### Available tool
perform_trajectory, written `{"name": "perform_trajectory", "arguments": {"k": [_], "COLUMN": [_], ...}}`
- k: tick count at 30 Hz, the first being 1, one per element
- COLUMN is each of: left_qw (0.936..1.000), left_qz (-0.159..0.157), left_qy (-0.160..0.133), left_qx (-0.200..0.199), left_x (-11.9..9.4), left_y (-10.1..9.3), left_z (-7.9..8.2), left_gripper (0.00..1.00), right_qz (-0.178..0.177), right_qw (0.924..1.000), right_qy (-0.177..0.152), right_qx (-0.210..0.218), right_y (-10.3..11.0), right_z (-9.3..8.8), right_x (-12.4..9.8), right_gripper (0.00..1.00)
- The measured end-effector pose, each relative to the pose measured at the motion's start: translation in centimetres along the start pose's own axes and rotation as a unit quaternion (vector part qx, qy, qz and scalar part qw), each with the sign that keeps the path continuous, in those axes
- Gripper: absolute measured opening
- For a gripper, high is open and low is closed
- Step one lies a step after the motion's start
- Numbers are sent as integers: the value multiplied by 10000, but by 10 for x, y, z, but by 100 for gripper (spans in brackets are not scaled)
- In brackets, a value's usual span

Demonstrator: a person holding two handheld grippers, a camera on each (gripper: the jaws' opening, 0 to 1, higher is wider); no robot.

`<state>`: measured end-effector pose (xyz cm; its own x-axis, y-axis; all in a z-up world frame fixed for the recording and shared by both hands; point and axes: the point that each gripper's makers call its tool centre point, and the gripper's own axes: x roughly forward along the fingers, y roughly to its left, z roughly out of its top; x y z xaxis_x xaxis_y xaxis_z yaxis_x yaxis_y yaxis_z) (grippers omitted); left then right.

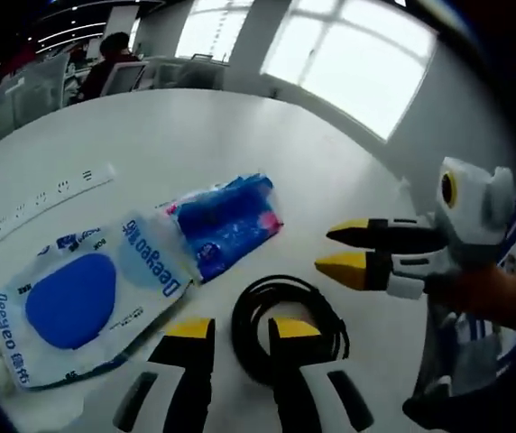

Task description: Arrange the tabletop items into an orderly group along one side of the table until the central work area is clear of visible clutter.

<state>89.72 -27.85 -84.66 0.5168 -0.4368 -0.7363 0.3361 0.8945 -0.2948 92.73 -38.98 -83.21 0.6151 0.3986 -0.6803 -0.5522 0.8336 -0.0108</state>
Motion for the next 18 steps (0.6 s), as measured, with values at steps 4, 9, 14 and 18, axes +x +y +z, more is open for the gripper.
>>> {"name": "perform_trajectory", "arguments": {"k": [4, 9, 14, 18], "left_qw": [10000, 9999, 9997, 9996], "left_qz": [-36, -71, -67, -47], "left_qy": [44, 108, 145, 156], "left_qx": [-39, -106, -204, -251], "left_x": [-1, 1, 3, 9], "left_y": [-9, -17, -16, -13], "left_z": [-8, -22, -25, -29], "left_gripper": [22, 21, 19, 19], "right_qz": [38, 98, 92, 146], "right_qw": [9998, 9994, 9982, 9962], "right_qy": [83, 231, 331, 420], "right_qx": [187, 254, 487, 754], "right_y": [5, 14, 16, 20], "right_z": [-11, -26, -37, -43], "right_x": [-4, -5, -1, -1], "right_gripper": [25, 23, 19, 20]}}
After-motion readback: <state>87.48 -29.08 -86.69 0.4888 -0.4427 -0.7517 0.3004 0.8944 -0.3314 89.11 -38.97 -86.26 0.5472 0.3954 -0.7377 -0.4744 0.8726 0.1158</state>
